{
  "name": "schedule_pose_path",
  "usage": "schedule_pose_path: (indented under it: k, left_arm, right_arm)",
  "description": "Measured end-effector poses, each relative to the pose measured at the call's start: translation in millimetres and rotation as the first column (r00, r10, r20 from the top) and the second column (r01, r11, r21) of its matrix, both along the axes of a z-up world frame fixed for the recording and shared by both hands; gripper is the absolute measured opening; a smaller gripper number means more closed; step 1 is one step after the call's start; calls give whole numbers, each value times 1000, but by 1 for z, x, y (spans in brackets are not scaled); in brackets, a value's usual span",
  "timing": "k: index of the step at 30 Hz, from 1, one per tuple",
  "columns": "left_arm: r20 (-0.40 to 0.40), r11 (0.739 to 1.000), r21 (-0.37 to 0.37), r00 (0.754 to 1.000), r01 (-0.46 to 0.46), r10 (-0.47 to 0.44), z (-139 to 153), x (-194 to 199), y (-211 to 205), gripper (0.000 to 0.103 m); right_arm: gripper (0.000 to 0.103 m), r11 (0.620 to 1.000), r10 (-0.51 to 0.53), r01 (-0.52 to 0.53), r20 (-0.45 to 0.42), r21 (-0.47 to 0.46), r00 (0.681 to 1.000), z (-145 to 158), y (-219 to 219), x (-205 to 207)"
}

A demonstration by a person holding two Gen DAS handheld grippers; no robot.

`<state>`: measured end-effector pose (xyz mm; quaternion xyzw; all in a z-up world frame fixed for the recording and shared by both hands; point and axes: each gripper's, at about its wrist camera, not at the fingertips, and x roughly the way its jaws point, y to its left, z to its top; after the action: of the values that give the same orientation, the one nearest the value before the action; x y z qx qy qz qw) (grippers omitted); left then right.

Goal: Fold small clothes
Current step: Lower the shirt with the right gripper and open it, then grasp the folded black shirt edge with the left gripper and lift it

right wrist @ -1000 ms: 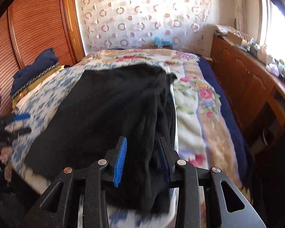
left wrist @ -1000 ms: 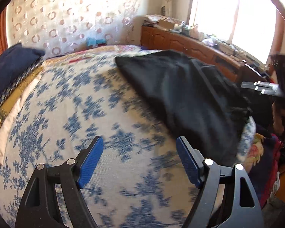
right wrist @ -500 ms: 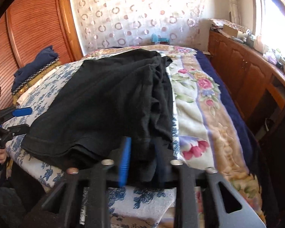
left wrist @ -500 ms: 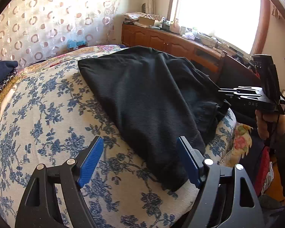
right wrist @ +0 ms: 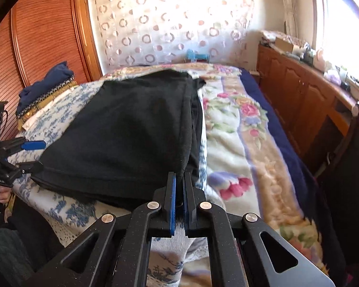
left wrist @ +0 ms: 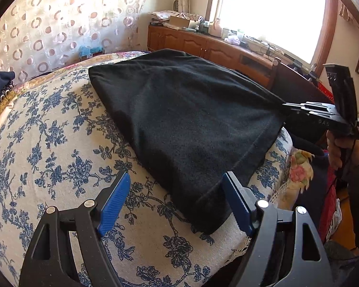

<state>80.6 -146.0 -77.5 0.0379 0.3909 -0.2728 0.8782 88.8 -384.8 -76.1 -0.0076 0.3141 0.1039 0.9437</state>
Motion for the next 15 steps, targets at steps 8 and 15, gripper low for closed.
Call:
schedule_pose_path:
  k: [8, 15]
  left_arm:
    - [-35, 1000, -13, 999, 4, -5, -8, -4, 1, 80]
    - [-64, 998, -55, 997, 26, -29, -9, -10, 1, 60]
  right_arm:
    - [5, 1000, -26, 26, -14, 5, 1000, -6, 3, 4]
    - [5, 999, -31, 31, -4, 16, 999, -4, 1, 2]
